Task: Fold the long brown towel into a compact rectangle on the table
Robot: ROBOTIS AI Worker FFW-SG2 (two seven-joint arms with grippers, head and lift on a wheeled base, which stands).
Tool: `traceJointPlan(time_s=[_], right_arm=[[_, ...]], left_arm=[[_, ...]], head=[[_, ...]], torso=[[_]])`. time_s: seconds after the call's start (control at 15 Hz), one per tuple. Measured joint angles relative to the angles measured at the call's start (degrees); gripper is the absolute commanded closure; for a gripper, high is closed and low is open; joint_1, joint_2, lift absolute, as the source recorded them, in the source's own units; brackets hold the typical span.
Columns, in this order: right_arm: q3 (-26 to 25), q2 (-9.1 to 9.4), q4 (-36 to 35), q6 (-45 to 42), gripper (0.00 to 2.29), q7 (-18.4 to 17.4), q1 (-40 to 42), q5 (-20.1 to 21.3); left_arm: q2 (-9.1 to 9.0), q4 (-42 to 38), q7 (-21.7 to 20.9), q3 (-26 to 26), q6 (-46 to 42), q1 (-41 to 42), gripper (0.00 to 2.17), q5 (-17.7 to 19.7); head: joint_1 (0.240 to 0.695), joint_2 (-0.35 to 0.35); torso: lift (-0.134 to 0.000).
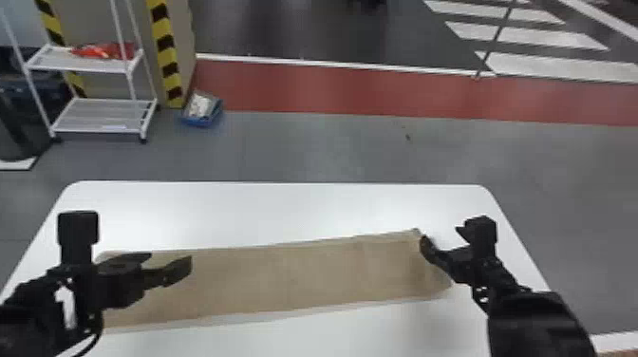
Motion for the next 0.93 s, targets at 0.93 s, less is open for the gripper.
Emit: traceJointPlan(time_s=[0.93], right_arm=[[1.0,0.06,0.0,4.2,0.59,2.4,0.2,-1.3]], left_arm=[[-0.15,4.2,0.2,-4.9,-1.4,-1.4,0.14,-5.2]], head=[[0.695,-0.214]], torso=[[0.0]])
